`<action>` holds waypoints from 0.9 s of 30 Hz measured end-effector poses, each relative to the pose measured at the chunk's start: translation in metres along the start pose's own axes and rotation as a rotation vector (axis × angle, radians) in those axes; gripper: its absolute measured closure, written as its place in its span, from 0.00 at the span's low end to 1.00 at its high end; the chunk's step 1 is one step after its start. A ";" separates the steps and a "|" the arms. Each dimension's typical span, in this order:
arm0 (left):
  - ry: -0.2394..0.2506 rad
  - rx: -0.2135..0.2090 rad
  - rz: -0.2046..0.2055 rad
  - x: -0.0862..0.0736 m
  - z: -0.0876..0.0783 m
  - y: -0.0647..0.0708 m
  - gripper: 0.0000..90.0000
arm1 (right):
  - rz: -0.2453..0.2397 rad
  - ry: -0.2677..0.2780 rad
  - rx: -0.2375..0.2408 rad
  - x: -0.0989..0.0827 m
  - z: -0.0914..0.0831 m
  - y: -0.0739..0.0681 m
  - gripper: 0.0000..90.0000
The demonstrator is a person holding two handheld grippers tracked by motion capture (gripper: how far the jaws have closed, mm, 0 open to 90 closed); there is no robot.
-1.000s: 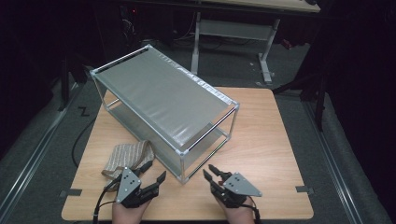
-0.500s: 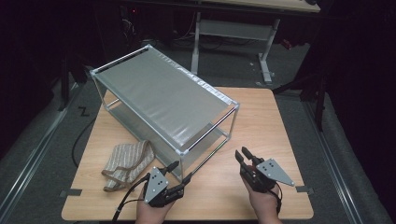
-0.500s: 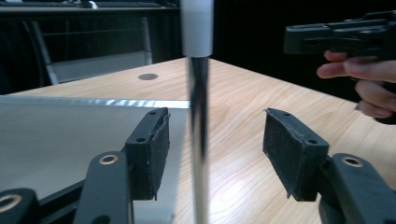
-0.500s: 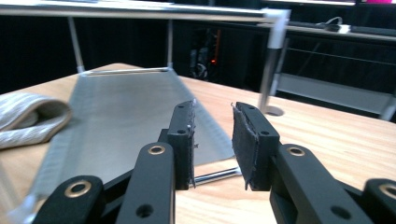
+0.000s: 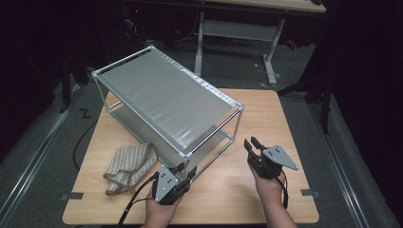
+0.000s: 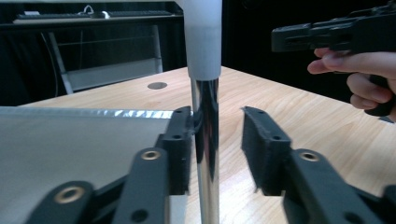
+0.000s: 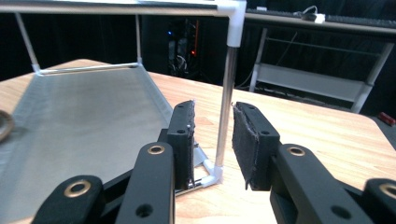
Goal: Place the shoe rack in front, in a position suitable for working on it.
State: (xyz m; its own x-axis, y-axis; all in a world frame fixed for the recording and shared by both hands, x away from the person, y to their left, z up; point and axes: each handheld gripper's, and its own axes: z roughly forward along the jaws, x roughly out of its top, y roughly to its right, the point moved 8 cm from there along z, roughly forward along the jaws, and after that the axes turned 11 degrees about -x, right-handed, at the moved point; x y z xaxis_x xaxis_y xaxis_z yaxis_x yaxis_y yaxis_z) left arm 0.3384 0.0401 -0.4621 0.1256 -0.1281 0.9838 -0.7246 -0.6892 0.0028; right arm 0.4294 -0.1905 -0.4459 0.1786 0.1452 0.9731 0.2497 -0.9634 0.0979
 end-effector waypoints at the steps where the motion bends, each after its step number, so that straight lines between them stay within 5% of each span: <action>1: 0.000 0.000 0.000 0.000 0.000 0.000 0.75 | 0.000 0.000 0.000 0.000 0.000 0.000 0.77; 6: -0.003 0.023 0.000 0.000 -0.003 -0.003 0.87 | 0.007 -0.022 -0.020 -0.001 0.025 0.002 0.76; 18: -0.012 -0.040 0.008 -0.004 -0.026 0.016 0.88 | 0.011 -0.027 -0.032 0.008 0.054 -0.006 0.72; 24: -0.014 -0.052 0.010 -0.006 -0.030 0.019 0.88 | 0.013 -0.026 -0.035 0.006 0.062 -0.007 0.90; 27: -0.015 -0.059 0.005 -0.006 -0.030 0.019 0.88 | 0.006 -0.024 -0.036 0.005 0.060 -0.007 0.90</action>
State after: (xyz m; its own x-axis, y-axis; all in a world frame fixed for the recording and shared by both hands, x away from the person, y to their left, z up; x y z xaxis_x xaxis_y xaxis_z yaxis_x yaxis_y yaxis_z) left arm 0.3037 0.0496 -0.4620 0.1317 -0.1423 0.9810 -0.7640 -0.6452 0.0090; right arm 0.4861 -0.1696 -0.4538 0.2031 0.1445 0.9684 0.2140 -0.9717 0.1001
